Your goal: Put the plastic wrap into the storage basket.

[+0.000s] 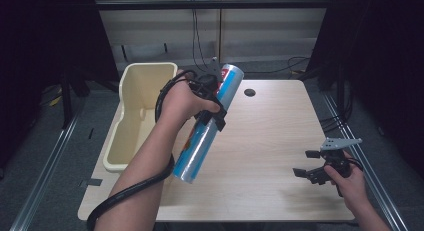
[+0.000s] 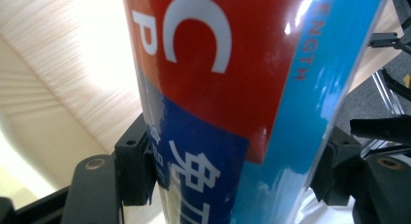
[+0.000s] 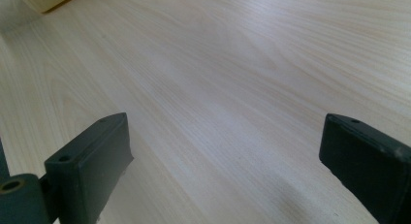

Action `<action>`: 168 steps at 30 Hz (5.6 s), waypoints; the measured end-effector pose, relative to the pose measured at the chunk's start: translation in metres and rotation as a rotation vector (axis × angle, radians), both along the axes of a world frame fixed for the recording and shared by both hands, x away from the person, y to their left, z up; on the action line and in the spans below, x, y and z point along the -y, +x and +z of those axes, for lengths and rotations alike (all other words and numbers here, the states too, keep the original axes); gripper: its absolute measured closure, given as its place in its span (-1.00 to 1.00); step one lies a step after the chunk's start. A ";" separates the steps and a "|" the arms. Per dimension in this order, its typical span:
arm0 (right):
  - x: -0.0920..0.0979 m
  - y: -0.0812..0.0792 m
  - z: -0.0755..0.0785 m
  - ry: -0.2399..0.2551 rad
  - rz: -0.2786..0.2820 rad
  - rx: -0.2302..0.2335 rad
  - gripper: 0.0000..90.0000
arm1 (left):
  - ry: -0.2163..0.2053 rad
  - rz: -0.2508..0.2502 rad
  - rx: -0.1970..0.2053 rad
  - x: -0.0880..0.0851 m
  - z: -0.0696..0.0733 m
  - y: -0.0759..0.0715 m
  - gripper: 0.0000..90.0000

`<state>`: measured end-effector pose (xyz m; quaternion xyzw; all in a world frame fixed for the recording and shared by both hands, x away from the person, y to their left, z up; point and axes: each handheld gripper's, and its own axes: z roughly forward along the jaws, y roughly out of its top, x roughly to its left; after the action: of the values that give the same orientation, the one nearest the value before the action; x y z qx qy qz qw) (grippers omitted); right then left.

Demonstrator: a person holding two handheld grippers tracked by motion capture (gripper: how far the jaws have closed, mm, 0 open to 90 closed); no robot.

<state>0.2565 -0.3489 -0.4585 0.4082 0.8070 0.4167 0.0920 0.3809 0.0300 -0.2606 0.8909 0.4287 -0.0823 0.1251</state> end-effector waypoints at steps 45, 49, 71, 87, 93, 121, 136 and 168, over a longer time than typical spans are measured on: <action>-0.002 -0.001 -0.001 -0.010 0.007 -0.002 -0.91 | 0.050 0.422 -0.116 -0.132 -0.010 0.002 -0.29; -0.003 -0.001 -0.001 -0.010 0.009 -0.001 -0.91 | 0.047 0.445 -0.126 -0.138 -0.016 0.004 -0.29; -0.002 -0.001 -0.002 -0.013 0.007 -0.001 -0.91 | 0.070 0.562 -0.126 -0.144 -0.047 0.015 -0.29; -0.004 0.000 -0.004 -0.023 0.017 -0.009 -0.91 | 0.096 0.620 -0.143 -0.144 -0.071 0.024 -0.29; -0.005 0.000 -0.005 -0.027 0.023 -0.015 -0.91 | 0.103 0.607 -0.167 -0.145 -0.079 0.028 -0.29; -0.004 0.001 -0.005 -0.038 0.023 -0.009 -0.91 | 0.159 0.614 -0.202 -0.143 -0.093 0.038 -0.29; -0.007 0.002 -0.006 -0.042 0.033 -0.014 -0.91 | 0.140 0.627 -0.191 -0.144 -0.086 0.038 -0.28; -0.008 0.000 -0.003 -0.039 0.033 -0.002 -0.91 | 0.099 0.594 -0.067 -0.139 -0.049 0.030 -0.71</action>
<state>0.2564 -0.3410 -0.4615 0.3934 0.8216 0.4022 0.0922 0.4108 0.1691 -0.3094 0.7283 0.6780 -0.0502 0.0858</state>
